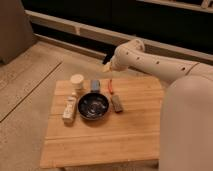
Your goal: Place the pepper in the ceramic bowl
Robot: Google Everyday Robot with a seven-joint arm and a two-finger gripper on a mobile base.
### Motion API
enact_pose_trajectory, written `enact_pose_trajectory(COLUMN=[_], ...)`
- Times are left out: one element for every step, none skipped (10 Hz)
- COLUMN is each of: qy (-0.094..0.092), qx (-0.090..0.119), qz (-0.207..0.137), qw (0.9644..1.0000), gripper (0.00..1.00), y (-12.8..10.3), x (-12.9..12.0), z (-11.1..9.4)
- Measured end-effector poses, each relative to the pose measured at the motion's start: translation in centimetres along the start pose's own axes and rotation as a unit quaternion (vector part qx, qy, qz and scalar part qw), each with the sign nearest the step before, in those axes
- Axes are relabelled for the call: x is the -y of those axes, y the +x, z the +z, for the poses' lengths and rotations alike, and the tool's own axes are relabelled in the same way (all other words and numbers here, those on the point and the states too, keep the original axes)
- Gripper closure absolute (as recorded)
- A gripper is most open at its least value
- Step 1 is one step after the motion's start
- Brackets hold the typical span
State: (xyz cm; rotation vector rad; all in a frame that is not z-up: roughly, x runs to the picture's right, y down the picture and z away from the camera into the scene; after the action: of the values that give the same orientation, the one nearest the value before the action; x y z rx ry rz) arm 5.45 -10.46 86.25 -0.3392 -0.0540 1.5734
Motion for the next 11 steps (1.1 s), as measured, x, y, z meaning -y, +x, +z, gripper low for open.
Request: enact_pose_trajectory(qy=[0.0, 0.0, 0.0, 0.0, 0.003, 0.01, 0.016, 0.018, 0.02, 0.021, 0.015], qx=[0.0, 0.0, 0.0, -0.001, -0.006, -0.019, -0.039, -0.053, -0.071, -0.085, -0.1], qz=[0.002, 0.002, 0.001, 0.001, 0.006, 0.016, 0.032, 0.041, 0.049, 0.049, 0.052], qw=[1.0, 1.0, 1.0, 1.0, 1.0, 0.9996, 0.9986, 0.9976, 0.9961, 0.995, 0.9935], gripper=[0.35, 0.35, 0.35, 0.35, 0.35, 0.35, 0.35, 0.35, 0.35, 0.35, 0.35], y=[0.0, 0.0, 0.0, 0.0, 0.2, 1.0, 2.0, 2.5, 3.1, 3.4, 3.8], x=[0.2, 0.2, 0.1, 0.1, 0.6, 1.5, 2.5, 2.9, 3.1, 3.0, 2.5], z=[0.1, 0.0, 0.1, 0.1, 0.5, 1.6, 3.2, 4.4, 6.0, 7.2, 8.4])
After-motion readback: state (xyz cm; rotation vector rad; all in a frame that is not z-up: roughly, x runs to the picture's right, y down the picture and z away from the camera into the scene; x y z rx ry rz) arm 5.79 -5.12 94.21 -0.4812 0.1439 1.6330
